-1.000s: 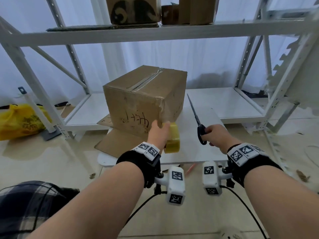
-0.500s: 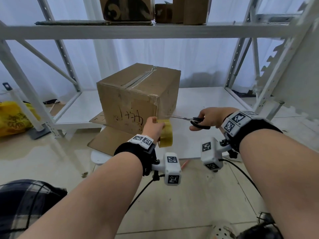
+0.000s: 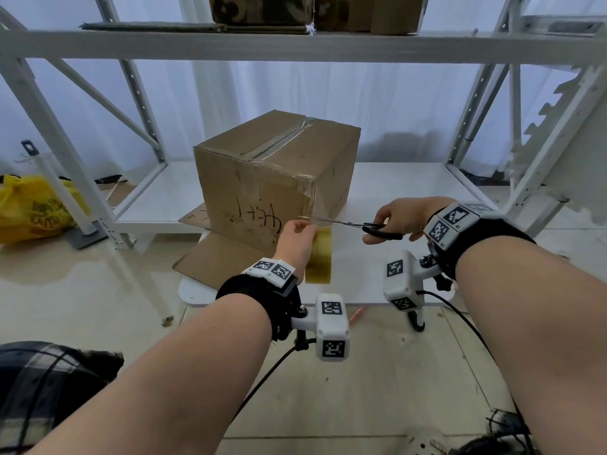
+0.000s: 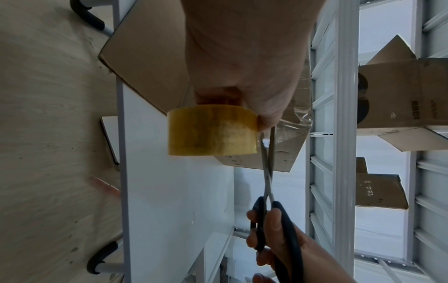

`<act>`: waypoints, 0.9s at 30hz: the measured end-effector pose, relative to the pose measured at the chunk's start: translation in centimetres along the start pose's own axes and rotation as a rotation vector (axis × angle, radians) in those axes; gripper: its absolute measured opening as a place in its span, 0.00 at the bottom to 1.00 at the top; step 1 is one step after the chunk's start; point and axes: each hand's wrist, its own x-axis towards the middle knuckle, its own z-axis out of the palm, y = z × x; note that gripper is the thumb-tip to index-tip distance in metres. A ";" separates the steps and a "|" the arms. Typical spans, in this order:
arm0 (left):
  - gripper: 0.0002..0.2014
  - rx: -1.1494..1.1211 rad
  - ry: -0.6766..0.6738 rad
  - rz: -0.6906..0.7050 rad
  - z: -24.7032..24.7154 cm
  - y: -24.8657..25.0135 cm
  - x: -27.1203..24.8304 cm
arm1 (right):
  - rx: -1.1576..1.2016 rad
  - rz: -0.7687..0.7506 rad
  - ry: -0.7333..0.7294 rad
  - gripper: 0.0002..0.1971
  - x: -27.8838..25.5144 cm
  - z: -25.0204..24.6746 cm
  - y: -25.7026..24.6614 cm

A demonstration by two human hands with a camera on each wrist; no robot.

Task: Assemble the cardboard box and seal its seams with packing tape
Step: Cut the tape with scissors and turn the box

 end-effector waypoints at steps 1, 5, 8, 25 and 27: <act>0.10 0.003 0.004 -0.001 0.0 0.0 0.1 | 0.011 -0.009 0.001 0.31 0.2 0.0 -0.1; 0.11 0.012 0.012 -0.002 0.0 0.1 0.2 | 0.033 -0.024 -0.001 0.29 0.8 0.0 0.0; 0.12 0.009 0.011 -0.006 0.0 0.1 0.2 | 0.025 -0.014 0.009 0.28 1.0 -0.2 0.3; 0.11 0.029 0.020 -0.008 -0.2 0.5 0.1 | -0.098 -0.002 0.129 0.22 1.4 -1.0 -0.5; 0.10 -0.012 0.003 -0.031 -0.1 0.5 -0.1 | -0.127 -0.008 0.146 0.22 1.3 -1.2 -0.6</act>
